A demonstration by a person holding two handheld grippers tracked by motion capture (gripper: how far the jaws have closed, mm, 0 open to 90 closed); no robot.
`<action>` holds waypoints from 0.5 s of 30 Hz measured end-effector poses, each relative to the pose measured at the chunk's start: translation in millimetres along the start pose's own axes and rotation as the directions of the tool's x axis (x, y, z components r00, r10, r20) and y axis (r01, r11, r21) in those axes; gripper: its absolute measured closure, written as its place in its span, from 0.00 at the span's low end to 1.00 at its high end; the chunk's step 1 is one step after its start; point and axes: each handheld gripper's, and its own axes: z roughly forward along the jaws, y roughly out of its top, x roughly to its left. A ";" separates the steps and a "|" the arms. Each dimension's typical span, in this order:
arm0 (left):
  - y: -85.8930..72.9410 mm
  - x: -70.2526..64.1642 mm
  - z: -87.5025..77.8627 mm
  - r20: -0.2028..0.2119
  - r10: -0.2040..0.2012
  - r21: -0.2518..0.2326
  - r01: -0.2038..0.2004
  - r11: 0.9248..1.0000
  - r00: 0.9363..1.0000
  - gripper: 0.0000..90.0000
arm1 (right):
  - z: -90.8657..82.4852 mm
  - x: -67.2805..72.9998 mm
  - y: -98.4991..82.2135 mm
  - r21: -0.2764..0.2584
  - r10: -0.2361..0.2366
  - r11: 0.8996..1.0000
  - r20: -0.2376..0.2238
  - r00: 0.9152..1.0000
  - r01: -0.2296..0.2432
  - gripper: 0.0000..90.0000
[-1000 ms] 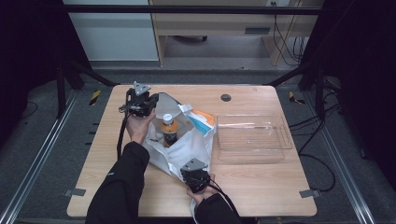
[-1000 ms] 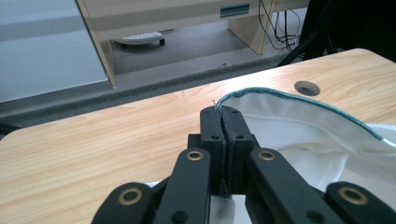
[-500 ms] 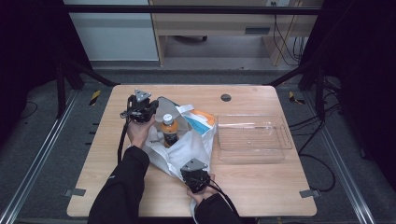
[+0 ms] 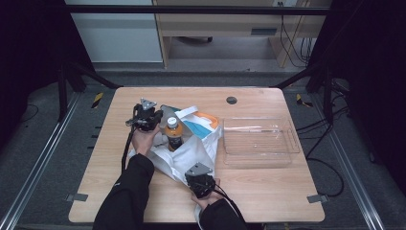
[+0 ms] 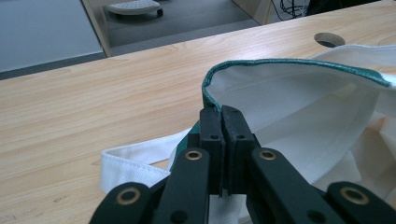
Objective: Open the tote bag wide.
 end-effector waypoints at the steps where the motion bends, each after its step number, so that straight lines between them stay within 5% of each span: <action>1: 0.3 0.2 -1.4 0.002 -0.006 -0.004 0.006 1.000 1.000 0.97 | 0.0 0.0 0.0 0.000 0.000 1.000 0.000 1.000 0.000 1.00; 10: -1.4 12.8 -34.7 0.030 0.018 -0.031 -0.017 0.999 0.999 0.68 | -0.1 -1.3 0.0 0.003 0.017 1.000 -0.008 1.000 -0.017 1.00; 15: -9.7 23.0 -53.7 0.050 0.032 -0.057 -0.029 0.998 0.998 0.64 | 0.0 -1.1 -0.1 0.001 0.017 1.000 -0.009 1.000 -0.017 1.00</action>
